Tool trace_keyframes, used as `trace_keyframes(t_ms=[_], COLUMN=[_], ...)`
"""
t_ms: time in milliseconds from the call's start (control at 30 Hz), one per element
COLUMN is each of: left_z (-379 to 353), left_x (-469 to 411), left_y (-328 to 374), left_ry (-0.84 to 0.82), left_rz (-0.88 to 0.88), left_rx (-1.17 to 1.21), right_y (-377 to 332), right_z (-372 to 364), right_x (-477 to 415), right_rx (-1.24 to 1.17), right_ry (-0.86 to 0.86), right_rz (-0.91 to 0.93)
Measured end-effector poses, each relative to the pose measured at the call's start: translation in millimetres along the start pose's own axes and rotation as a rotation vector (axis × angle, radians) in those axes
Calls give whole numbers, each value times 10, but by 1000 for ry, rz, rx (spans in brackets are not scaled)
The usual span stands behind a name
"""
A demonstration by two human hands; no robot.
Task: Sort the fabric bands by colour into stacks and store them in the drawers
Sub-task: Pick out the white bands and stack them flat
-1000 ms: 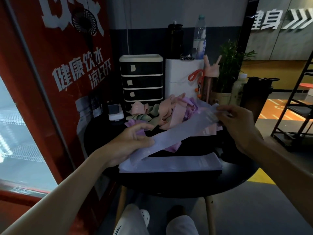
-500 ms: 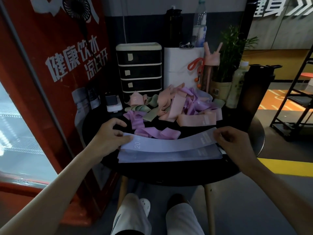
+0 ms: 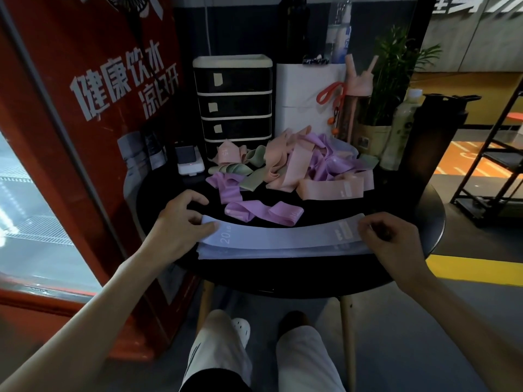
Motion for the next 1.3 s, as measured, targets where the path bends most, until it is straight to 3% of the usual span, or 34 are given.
trace_keyframes(t_ms=[167, 300, 533, 733, 1300], left_z=[-14, -34, -163, -272, -360], left_x=[21, 75, 114, 150, 83], left_y=[-4, -15, 154, 154, 176], left_ry=[7, -25, -310, -412, -450], left_rz=[-48, -184, -444, -426, -491], left_rx=[-57, -216, -511, -439, -550], right_y=[7, -1, 25, 65, 56], right_z=[2, 0, -4, -10, -29], right_x=[35, 45, -14, -38, -55], right_rx=[24, 123, 268, 258, 256], right_ry=[-59, -113, -276, -432, -424], right_rz=[16, 148, 171, 168, 172])
Point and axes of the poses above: each hand's wrist, its own x-axis away from the middle knuckle, its own z-axis out of the back of the hand, y = z × x, the point moved 2 cm from there along -x, towards the middle knuckle, and after that the axes turned 10 degrees about y, right-handed, at the moved point
